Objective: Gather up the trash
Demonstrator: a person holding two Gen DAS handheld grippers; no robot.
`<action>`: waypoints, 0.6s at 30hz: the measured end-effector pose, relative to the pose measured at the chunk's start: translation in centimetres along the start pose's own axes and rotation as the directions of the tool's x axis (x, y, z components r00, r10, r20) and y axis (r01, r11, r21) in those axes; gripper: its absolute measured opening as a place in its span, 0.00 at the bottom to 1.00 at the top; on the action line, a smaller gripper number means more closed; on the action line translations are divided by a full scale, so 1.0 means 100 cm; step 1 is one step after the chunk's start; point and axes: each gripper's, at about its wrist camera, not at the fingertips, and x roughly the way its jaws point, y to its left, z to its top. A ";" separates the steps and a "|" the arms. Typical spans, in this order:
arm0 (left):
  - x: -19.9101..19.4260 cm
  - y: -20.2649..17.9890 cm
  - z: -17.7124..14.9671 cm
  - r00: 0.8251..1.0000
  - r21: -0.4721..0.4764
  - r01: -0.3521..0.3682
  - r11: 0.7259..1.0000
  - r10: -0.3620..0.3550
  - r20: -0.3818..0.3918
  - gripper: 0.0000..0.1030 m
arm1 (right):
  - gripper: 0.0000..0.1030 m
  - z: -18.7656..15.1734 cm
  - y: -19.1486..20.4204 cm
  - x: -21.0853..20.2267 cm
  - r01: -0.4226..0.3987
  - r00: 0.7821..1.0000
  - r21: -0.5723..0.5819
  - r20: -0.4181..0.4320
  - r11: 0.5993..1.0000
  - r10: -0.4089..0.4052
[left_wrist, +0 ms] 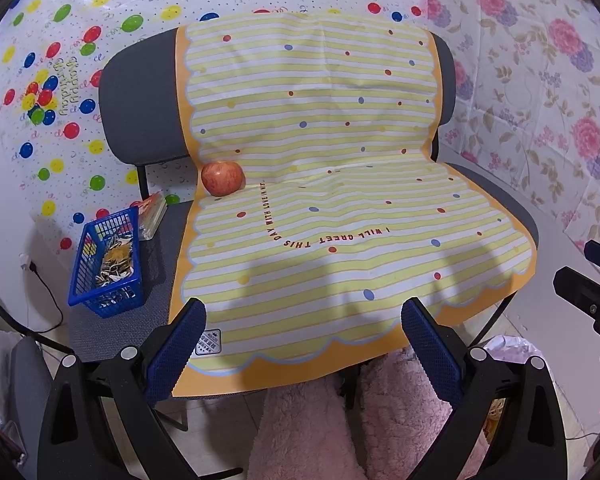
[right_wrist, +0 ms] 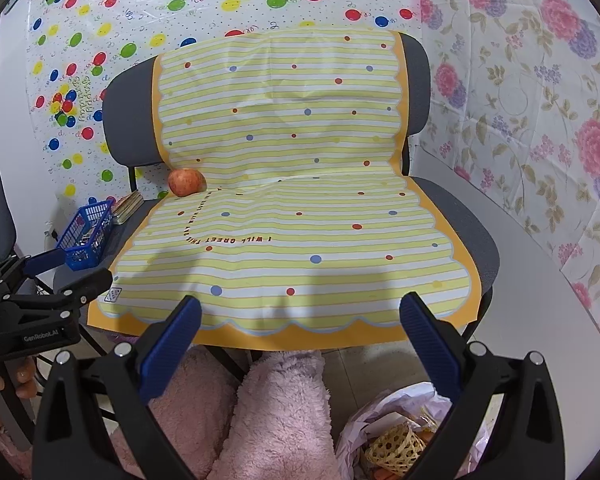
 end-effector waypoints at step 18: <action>0.074 0.024 0.003 0.994 -0.034 -0.006 0.999 0.002 -0.109 0.94 | 0.94 0.016 -0.036 0.056 0.025 1.000 0.036 -0.014 0.999 -0.024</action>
